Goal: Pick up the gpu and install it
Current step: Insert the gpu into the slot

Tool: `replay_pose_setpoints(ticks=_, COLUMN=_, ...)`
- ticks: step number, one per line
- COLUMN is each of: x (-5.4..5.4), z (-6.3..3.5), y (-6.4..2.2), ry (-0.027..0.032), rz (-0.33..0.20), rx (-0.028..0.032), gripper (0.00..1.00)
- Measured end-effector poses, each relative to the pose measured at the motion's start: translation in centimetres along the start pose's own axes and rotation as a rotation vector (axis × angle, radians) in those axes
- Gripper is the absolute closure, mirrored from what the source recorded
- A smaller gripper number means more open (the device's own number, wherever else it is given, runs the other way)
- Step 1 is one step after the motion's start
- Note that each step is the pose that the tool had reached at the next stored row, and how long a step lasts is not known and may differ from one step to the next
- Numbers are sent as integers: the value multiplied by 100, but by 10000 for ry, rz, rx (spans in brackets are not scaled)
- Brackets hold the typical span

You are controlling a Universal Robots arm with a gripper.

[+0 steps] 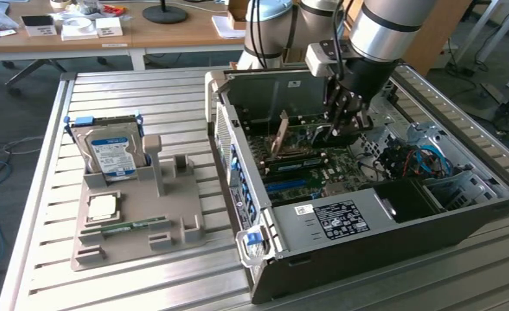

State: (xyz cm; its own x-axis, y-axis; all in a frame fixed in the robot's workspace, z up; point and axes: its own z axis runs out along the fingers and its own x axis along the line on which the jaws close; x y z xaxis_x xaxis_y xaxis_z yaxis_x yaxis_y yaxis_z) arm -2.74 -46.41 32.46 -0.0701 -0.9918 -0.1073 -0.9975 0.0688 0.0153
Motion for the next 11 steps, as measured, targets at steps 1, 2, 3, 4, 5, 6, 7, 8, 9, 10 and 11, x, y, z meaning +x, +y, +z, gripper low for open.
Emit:
replay_pose_setpoints(ticks=1, x=0, z=0, y=0, ry=2, rz=-49, rx=-6, gripper=73)
replay_pose_setpoints(ticks=2, x=0, z=1, y=0, ry=3, rz=-110, rx=-12, gripper=73)
replay_pose_setpoints(ticks=3, x=0, z=1, y=0, ry=4, rz=-149, rx=-16, gripper=73)
replay_pose_setpoints(ticks=4, x=0, z=2, y=0, ry=8, rz=-160, rx=-17, gripper=73)
replay_pose_setpoints(ticks=5, x=-1, z=4, y=-1, ry=40, rz=-162, rx=-19, gripper=73)
replay_pose_setpoints(ticks=6, x=-2, z=5, y=-1, ry=109, rz=-161, rx=-26, gripper=73)
replay_pose_setpoints(ticks=7, x=-7, z=6, y=0, ry=197, rz=-158, rx=-33, gripper=73)
replay_pose_setpoints(ticks=8, x=-11, z=7, y=0, ry=280, rz=-156, rx=-39, gripper=73)
replay_pose_setpoints(ticks=9, x=-13, z=8, y=0, ry=323, rz=-156, rx=-44, gripper=73)
replay_pose_setpoints(ticks=10, x=-14, z=9, y=0, ry=327, rz=-157, rx=-44, gripper=73)
replay_pose_setpoints(ticks=11, x=-14, z=10, y=0, ry=328, rz=-156, rx=-43, gripper=73)
